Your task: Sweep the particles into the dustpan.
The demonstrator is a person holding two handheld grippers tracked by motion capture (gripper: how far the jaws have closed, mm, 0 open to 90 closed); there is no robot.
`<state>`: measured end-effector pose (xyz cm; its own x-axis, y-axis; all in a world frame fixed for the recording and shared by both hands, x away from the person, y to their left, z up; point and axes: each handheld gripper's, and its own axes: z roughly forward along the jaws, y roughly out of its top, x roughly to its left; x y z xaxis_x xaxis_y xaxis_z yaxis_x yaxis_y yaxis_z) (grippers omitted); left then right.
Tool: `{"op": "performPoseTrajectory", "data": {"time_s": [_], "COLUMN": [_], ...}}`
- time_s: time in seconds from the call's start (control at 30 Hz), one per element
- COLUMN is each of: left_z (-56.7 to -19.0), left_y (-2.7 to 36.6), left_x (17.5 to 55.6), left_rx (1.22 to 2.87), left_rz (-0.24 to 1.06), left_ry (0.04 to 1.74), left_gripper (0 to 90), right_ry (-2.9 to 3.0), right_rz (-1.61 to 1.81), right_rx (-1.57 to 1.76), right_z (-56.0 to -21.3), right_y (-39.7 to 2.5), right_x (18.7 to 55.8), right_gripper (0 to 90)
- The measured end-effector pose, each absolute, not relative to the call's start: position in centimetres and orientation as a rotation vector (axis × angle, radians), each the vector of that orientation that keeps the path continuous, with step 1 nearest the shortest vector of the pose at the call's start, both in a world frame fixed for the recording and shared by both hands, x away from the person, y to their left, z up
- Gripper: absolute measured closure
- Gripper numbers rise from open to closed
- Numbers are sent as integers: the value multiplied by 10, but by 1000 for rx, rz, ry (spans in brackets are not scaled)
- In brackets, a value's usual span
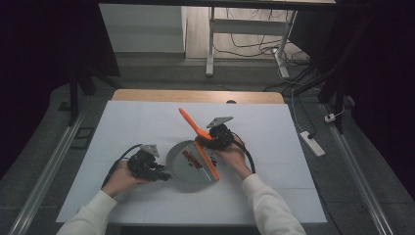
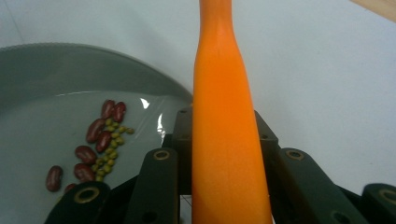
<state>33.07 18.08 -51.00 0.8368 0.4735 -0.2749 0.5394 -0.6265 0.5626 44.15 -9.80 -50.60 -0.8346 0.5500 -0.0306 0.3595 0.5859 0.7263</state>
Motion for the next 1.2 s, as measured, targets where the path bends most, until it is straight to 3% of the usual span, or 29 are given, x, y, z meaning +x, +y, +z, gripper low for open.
{"op": "performPoseTrajectory", "data": {"time_s": [0.47,0.7,1.2], "left_z": [-509,-509,-506], "left_y": [180,180,185], "left_x": [330,329,321], "left_rx": [2357,2357,2378], "left_rz": [-129,-129,-144], "left_ry": [736,734,699], "left_gripper": [612,612,611], "right_ry": [2623,2475,2450], "right_rz": [1229,1224,1082], "right_rx": [729,800,927], "right_z": [-491,-474,-489], "right_y": [-101,-127,-158], "right_x": [399,399,393], "right_gripper": [707,708,708]}}
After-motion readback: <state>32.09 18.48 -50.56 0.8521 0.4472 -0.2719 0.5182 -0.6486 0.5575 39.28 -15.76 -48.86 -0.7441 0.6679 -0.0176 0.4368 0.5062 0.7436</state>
